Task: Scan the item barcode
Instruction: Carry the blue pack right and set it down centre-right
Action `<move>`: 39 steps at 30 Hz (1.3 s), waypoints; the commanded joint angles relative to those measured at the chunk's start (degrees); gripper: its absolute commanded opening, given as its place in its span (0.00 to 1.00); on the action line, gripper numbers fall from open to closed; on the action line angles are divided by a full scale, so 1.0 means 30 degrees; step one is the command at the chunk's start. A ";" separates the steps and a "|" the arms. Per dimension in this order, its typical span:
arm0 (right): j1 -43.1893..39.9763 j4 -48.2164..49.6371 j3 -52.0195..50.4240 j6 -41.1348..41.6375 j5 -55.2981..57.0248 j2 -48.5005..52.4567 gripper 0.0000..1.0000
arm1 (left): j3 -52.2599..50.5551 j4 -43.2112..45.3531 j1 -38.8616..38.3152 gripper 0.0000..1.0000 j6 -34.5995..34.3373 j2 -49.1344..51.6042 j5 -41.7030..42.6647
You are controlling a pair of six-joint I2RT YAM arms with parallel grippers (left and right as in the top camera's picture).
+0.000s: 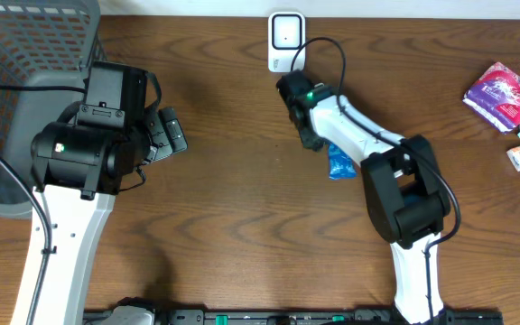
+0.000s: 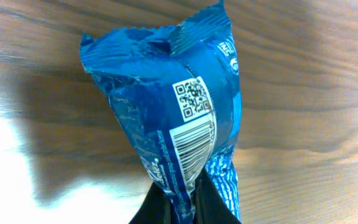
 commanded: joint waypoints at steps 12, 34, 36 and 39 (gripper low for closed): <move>-0.6244 -0.1158 0.2004 -0.2317 -2.0742 -0.0474 0.01 | 0.0117 -0.0058 0.0058 0.98 0.0117 -0.0146 -0.0321; -1.5868 -0.5311 0.0663 -0.4459 -1.9314 -0.0423 0.35 | 0.0117 -0.0058 0.0058 0.98 0.0117 -0.0146 -0.0321; -1.5832 -0.6419 0.1552 -0.4823 -1.9234 -0.0423 0.36 | 0.0117 -0.0058 0.0058 0.98 0.0117 -0.0146 -0.0321; -1.5424 -0.7927 0.2368 -0.5479 -1.9234 -0.0423 0.27 | 0.0117 -0.0058 0.0058 0.98 0.0117 -0.0146 -0.0321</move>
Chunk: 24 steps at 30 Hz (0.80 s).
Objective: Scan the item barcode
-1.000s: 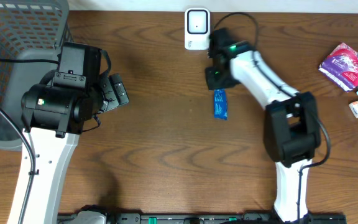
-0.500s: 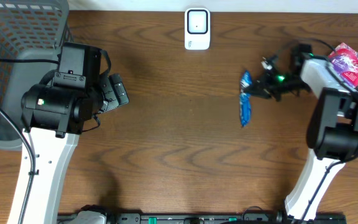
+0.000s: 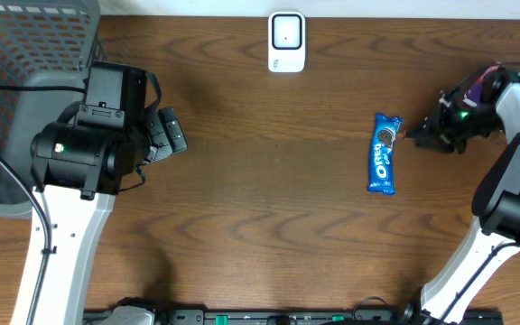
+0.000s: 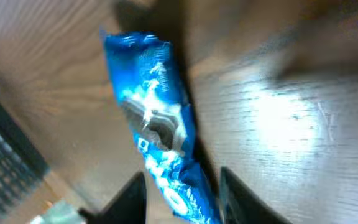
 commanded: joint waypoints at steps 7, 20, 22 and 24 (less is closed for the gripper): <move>0.2769 -0.1610 0.0561 -0.1923 0.2142 -0.0233 0.29 | 0.0117 -0.0066 0.0058 0.98 0.0117 -0.0146 -0.0321; 0.6360 -0.0255 -0.0255 0.2594 0.8517 -0.0233 0.77 | 0.0117 -0.0066 0.0058 0.98 0.0117 -0.0146 -0.0321; 0.6666 0.0299 -0.0889 0.3570 0.9668 -0.0233 0.74 | 0.0117 -0.0066 0.0058 0.98 0.0117 -0.0146 -0.0321; 0.6834 0.1035 -0.1647 0.4036 1.0156 -0.0233 0.55 | 0.0117 -0.0066 0.0058 0.98 0.0117 -0.0146 -0.0321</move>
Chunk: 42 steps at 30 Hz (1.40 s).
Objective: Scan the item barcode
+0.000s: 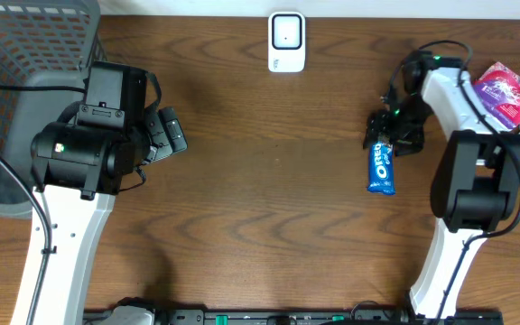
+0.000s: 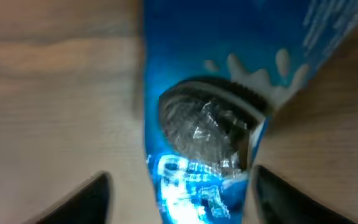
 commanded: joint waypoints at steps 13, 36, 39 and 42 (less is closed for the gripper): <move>0.0546 0.3650 -0.2965 0.1712 0.0656 -0.0226 0.01 | 0.0117 -0.0058 0.0058 0.98 0.0117 -0.0146 -0.0321; 0.5894 0.6047 0.8153 0.2994 -0.1035 -0.0233 0.01 | 0.0117 -0.0058 0.0058 0.98 0.0117 -0.0146 -0.0321; 0.5916 0.6892 0.8211 0.3905 -0.1260 -0.0226 0.01 | 0.0117 -0.0058 0.0058 0.98 0.0117 -0.0146 -0.0321; 0.5916 0.7825 0.8211 0.4393 -0.1887 -0.0226 0.01 | 0.0117 -0.0058 0.0058 0.98 0.0117 -0.0146 -0.0321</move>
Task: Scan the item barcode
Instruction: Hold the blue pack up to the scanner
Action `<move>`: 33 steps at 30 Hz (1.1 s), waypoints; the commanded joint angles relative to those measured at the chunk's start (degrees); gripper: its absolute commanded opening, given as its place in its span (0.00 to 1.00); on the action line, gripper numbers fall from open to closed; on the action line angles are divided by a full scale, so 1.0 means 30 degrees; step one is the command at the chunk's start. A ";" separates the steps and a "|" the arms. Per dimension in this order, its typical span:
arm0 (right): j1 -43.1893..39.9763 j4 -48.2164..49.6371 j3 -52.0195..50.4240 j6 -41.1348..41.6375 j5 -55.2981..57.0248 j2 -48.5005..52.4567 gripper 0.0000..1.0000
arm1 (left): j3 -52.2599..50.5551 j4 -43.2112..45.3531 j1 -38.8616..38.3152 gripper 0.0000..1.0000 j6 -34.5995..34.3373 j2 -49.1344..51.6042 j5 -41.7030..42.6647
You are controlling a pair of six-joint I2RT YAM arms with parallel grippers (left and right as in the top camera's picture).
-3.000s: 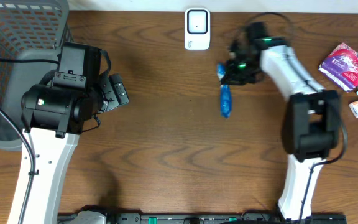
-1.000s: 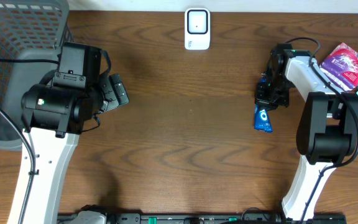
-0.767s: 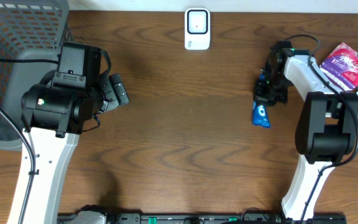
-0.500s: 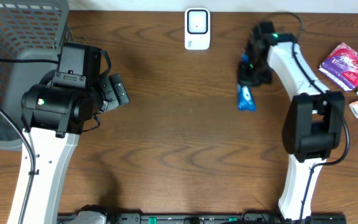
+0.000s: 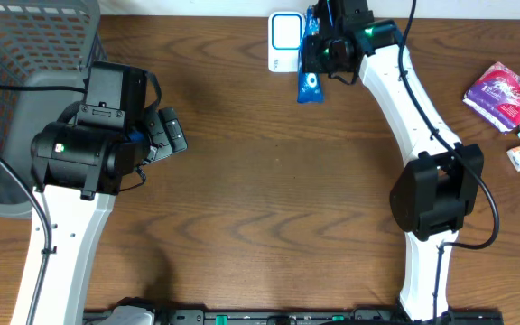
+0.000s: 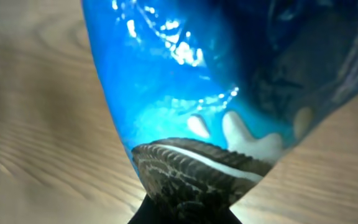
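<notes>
A blue Oreo packet [image 5: 309, 83] hangs beside the white scanner [image 5: 283, 40] at the table's far edge. My right gripper [image 5: 325, 47] is shut on it. In the right wrist view the packet [image 6: 185, 93] fills the frame, printed cookie side toward the camera, and is pinched at the bottom by the right gripper [image 6: 188, 214]. No barcode shows in that view. My left gripper [image 5: 168, 134] hovers at the left of the table with nothing near it; whether its jaws are apart is unclear from above.
A grey mesh basket [image 5: 16, 63] stands at the far left, partly under the left arm. A pink packet [image 5: 502, 94] and a few small packets lie at the right edge of the brown wooden table [image 5: 260, 208].
The right gripper stood open astride the top end of the Oreo packet lying right of centre. Now it is shut on the packet, held up beside the scanner. The left arm is unchanged.
At first the right gripper held the packet near the scanner, barcode facing its camera. Then the packet lay flat right of centre with the gripper open beside it. Then the open jaws straddled its end. Now the packet is gripped again by the scanner.
</notes>
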 commanded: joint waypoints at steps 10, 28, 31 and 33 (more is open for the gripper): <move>0.0488 0.4641 0.0517 0.2375 -0.0488 0.0750 0.01 | 0.0117 -0.0058 0.0058 0.98 0.0117 -0.0146 -0.0321; 0.0933 0.5326 0.0517 0.7839 -0.0831 0.2863 0.01 | 0.0117 -0.0058 0.0058 0.98 0.0117 -0.0146 -0.0321; 0.0860 0.5326 0.0517 0.8386 -0.1355 0.2863 0.01 | 0.0117 -0.0058 0.0058 0.98 0.0117 -0.0146 -0.0321; 0.0860 0.5319 0.0517 0.9078 -0.1829 0.2863 0.01 | 0.0117 -0.0058 0.0058 0.98 0.0117 -0.0146 -0.0321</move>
